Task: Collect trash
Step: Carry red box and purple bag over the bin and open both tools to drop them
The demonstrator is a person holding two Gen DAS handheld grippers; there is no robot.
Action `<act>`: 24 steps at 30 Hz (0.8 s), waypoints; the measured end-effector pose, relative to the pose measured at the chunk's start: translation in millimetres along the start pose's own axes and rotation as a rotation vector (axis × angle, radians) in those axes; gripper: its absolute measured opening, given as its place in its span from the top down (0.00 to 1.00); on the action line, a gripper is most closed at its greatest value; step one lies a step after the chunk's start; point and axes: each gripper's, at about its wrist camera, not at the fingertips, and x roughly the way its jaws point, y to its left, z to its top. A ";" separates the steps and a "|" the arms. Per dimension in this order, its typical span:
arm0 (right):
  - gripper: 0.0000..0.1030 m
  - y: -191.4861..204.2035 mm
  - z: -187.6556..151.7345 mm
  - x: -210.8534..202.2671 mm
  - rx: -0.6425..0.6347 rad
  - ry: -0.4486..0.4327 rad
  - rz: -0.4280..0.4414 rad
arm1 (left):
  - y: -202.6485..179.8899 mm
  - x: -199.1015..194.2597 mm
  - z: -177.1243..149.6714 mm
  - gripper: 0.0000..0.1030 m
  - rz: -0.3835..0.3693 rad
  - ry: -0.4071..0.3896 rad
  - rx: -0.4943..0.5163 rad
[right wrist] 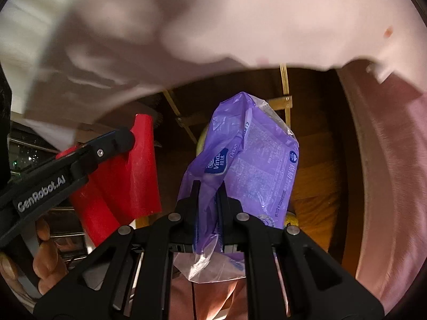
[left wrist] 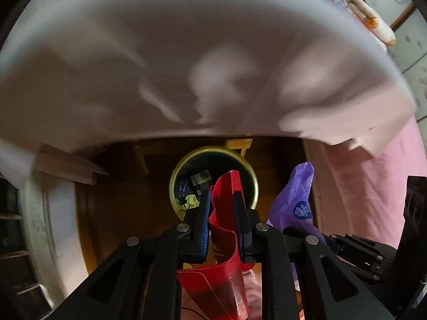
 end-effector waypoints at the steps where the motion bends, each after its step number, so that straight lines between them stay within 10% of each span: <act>1: 0.92 -5.9 0.7 13.8 0.002 0.006 -0.001 | 0.5 14.0 -2.6 0.85 0.004 -0.001 0.001; 11: 0.92 -54.5 5.7 134.8 0.005 0.028 0.005 | 3.6 139.6 -15.8 0.78 0.025 -0.024 -0.008; 15: 0.90 -66.3 14.9 160.1 0.029 0.015 0.004 | 12.0 168.7 -13.8 0.59 0.033 -0.035 -0.028; 20: 0.56 -75.7 18.3 175.4 0.044 0.002 -0.004 | 28.6 185.3 -10.1 0.43 0.037 -0.034 -0.061; 24: 0.56 -79.9 22.2 177.1 0.059 -0.008 -0.005 | 39.1 183.9 -4.1 0.41 0.064 -0.022 -0.068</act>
